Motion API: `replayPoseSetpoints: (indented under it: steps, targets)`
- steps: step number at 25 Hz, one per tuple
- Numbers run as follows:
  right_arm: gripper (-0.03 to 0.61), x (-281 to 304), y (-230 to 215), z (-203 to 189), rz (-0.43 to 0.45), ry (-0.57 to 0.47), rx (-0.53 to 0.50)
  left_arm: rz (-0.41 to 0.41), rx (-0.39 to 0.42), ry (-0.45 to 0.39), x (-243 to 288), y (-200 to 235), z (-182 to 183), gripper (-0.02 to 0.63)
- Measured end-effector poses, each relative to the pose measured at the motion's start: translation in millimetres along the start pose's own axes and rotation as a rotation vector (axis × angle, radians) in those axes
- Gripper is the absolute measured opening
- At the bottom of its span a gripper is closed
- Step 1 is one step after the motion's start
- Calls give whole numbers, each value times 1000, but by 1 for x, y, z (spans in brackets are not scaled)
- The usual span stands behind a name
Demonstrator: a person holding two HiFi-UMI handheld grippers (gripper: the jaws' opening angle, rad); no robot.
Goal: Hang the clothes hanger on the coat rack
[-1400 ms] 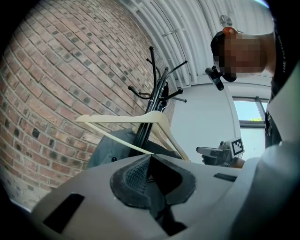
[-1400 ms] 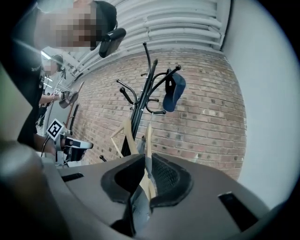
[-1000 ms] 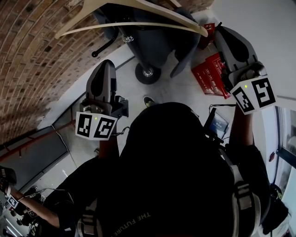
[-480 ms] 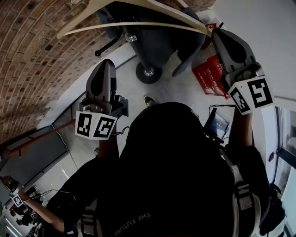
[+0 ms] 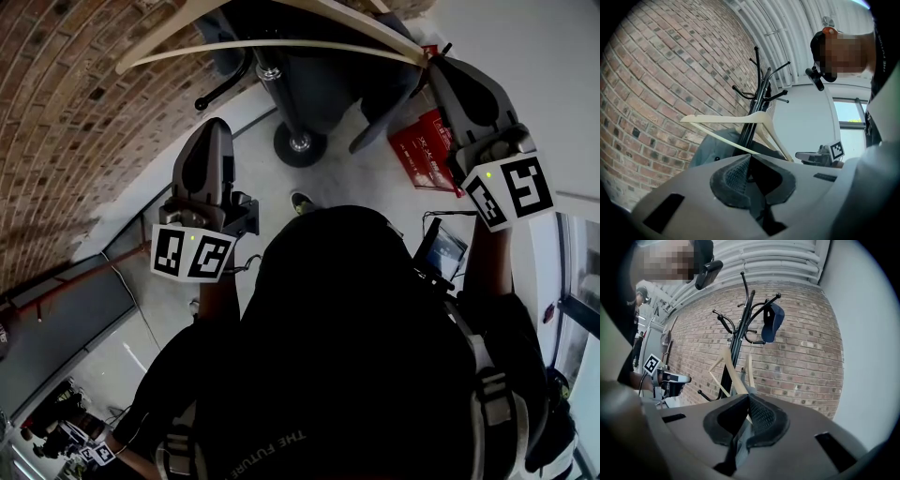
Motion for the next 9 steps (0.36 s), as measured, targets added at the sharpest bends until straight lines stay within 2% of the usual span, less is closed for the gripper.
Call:
replayPoseSetpoints:
  steps: [9]
  targets:
    - [20, 4, 7, 2, 6, 7, -23, -3, -4, -6, -4, 5, -1, 20]
Point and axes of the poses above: the fingertips, and each gripper's own axes: x forward along the fingers, y to its left, z out of its top, the point moved 10 cm from there along -x, backward along the fingers, and after that the axes turned 7 degrees about -z, right-handed, at the moved point
